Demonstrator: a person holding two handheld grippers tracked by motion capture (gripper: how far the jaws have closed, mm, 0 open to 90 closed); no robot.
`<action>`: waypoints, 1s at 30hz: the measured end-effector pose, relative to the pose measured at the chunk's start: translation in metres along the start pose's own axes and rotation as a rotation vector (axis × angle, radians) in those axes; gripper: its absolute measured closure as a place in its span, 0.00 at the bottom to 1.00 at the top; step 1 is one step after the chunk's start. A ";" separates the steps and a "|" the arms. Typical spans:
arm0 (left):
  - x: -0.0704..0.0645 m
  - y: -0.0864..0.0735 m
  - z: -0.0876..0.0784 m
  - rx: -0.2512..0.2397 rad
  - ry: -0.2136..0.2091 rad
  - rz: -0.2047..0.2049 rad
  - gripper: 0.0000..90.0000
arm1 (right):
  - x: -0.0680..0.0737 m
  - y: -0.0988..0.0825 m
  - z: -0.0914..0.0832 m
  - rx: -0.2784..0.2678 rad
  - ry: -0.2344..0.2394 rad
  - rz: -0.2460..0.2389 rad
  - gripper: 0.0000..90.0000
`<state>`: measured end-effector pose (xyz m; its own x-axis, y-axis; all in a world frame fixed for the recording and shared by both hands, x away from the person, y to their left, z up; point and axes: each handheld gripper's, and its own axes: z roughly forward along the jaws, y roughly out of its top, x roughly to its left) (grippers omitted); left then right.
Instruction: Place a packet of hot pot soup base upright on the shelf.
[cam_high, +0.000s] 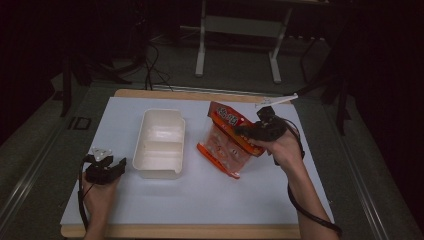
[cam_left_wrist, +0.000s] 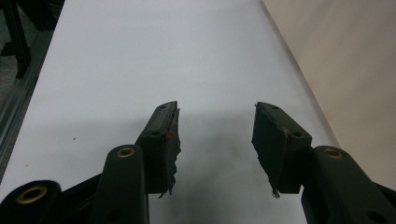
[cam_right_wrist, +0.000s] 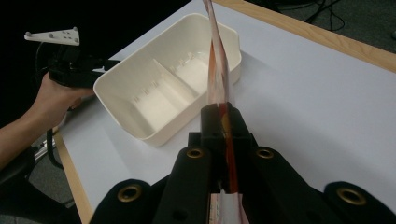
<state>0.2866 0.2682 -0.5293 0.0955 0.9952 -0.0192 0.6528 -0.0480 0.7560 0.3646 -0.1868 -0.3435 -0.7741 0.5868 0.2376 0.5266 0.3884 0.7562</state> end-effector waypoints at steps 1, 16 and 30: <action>0.000 0.000 0.000 0.002 -0.001 0.000 0.57 | 0.001 0.001 0.000 -0.002 -0.001 -0.002 1.00; 0.000 0.000 0.000 0.002 0.000 0.001 0.57 | 0.004 0.011 0.002 -0.084 -0.048 -0.020 1.00; 0.000 0.000 0.000 0.000 -0.002 -0.001 0.56 | 0.007 0.022 0.008 -0.132 -0.047 -0.029 1.00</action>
<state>0.2867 0.2678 -0.5294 0.0961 0.9951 -0.0209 0.6527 -0.0472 0.7562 0.3734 -0.1678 -0.3301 -0.7693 0.6105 0.1882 0.4510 0.3102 0.8369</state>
